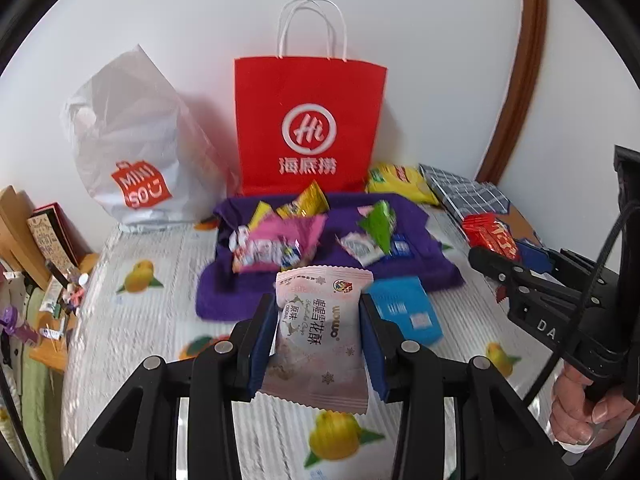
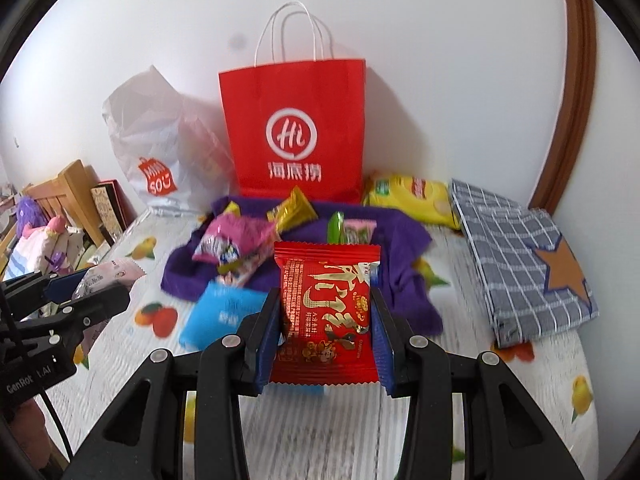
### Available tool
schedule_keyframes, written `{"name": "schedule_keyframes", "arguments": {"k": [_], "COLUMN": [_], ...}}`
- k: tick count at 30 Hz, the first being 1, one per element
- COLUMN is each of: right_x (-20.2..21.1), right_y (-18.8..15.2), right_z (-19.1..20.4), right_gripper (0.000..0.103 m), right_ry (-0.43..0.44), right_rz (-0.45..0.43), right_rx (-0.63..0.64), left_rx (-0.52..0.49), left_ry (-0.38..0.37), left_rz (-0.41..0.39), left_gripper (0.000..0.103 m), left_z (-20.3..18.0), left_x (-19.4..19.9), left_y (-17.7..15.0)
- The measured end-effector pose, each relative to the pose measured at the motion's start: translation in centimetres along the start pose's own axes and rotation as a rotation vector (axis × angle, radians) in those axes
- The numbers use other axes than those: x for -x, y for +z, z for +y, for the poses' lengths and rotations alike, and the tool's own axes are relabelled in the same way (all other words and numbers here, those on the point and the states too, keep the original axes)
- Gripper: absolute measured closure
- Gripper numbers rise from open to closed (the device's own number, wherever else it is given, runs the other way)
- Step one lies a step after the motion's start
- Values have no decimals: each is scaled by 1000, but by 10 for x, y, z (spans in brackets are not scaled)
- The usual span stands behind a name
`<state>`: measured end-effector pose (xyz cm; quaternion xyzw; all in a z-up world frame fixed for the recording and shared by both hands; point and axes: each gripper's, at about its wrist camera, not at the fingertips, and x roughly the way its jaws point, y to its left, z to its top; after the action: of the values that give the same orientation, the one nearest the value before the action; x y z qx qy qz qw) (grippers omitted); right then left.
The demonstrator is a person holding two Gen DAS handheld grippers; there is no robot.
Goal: Organize snacks
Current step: 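Carry the pink-white packet in the left and red packet in the right over the towel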
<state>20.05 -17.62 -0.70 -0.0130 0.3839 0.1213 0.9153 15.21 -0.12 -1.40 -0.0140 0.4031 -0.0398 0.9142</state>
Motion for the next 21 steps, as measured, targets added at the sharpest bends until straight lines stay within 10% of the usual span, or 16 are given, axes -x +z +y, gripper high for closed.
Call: {"name": "schedule_keyframes", "arguments": {"k": [21], "right_x": [-87], "right_y": [81], "right_z": [-23], "right_gripper": [62], "right_ry": [10], "right_rz": [22], "right_rx": [-36], "left_rx": [43], "left_ry": [37], "left_rz": [-16], "left_gripper": [64], "left_z": [40], "left_x": [-78], "left_y": [95]}}
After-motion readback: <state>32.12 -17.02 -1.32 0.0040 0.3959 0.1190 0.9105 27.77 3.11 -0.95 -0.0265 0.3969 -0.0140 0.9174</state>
